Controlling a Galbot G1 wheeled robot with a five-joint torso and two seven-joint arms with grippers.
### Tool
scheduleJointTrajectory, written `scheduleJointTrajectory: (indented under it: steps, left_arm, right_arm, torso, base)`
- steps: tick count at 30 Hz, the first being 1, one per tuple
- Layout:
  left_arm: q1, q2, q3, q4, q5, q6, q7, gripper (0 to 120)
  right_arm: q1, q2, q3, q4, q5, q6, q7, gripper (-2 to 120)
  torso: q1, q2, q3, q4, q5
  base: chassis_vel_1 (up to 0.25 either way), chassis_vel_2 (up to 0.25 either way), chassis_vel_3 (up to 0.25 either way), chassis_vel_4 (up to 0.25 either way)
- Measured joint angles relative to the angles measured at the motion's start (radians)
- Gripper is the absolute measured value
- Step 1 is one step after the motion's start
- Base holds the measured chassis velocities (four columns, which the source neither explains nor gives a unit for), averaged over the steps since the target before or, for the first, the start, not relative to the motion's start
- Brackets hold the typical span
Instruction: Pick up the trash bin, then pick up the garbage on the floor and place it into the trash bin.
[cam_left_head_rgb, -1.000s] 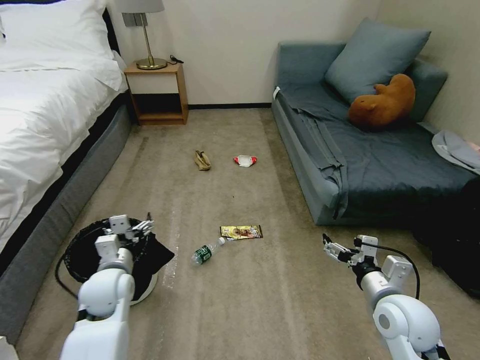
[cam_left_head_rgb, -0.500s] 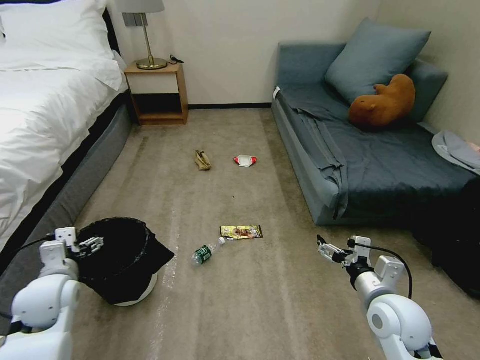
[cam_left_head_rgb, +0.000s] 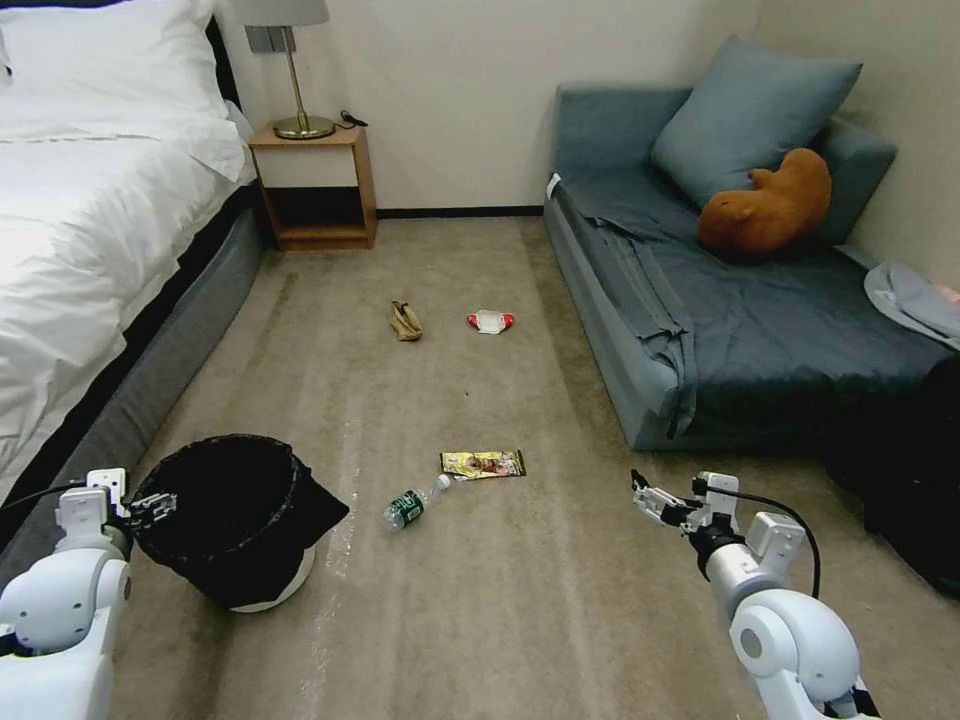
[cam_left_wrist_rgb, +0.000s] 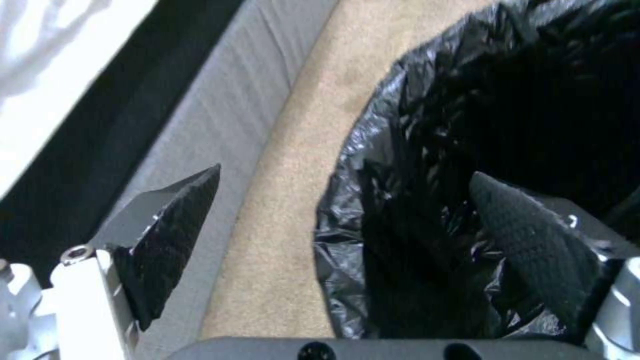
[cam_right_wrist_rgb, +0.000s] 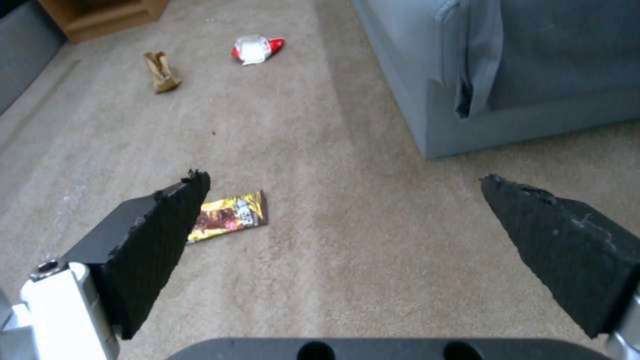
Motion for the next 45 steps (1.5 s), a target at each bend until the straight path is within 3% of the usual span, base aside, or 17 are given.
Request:
scheduleJointTrajectory:
  steps: [6, 16, 24, 28, 36, 45]
  left_arm:
    - [-0.037, -0.005, 0.017, 0.071, 0.007, -0.001, 0.001, 100]
    - [-0.048, -0.015, 0.018, 0.116, 0.023, -0.019, 0.010, 97]
    - [-0.050, -0.024, 0.017, 0.135, 0.033, -0.035, 0.017, 63]
    - [-0.049, -0.025, 0.017, 0.135, 0.032, -0.039, 0.021, 54]
    - [-0.032, -0.025, 0.006, 0.130, 0.035, -0.068, 0.032, 22]
    - [-0.009, -0.028, -0.008, 0.114, 0.121, -0.104, 0.059, 17]
  right_arm:
    - [0.003, 0.003, -0.006, -0.001, -0.001, 0.002, 0.000, 100]
    - [0.005, 0.006, -0.010, -0.003, -0.002, 0.009, 0.000, 100]
    - [-0.003, 0.006, -0.005, 0.012, 0.007, 0.016, -0.004, 100]
    - [-0.005, 0.006, -0.006, 0.018, 0.008, 0.016, -0.003, 100]
    - [-0.018, 0.009, -0.005, 0.034, 0.009, 0.016, -0.002, 100]
    - [-0.031, 0.011, -0.003, 0.046, 0.007, 0.016, -0.001, 100]
  torso:
    - [0.000, 0.000, 0.000, 0.0000, 0.0000]
    - [0.000, 0.000, 0.000, 0.0000, 0.0000]
    - [0.000, 0.000, 0.000, 0.0000, 0.0001]
    - [0.000, 0.000, 0.000, -0.0001, 0.0001]
    - [0.000, 0.000, 0.000, 0.0000, 0.0006]
    - [0.000, 0.000, 0.000, -0.0001, -0.0005]
  base:
    - [0.000, 0.000, 0.000, 0.000]
    - [0.000, 0.000, 0.000, 0.000]
    - [0.000, 0.000, 0.000, 0.000]
    - [0.000, 0.000, 0.000, 0.000]
    - [0.000, 0.000, 0.000, 0.000]
    - [0.000, 0.000, 0.000, 0.000]
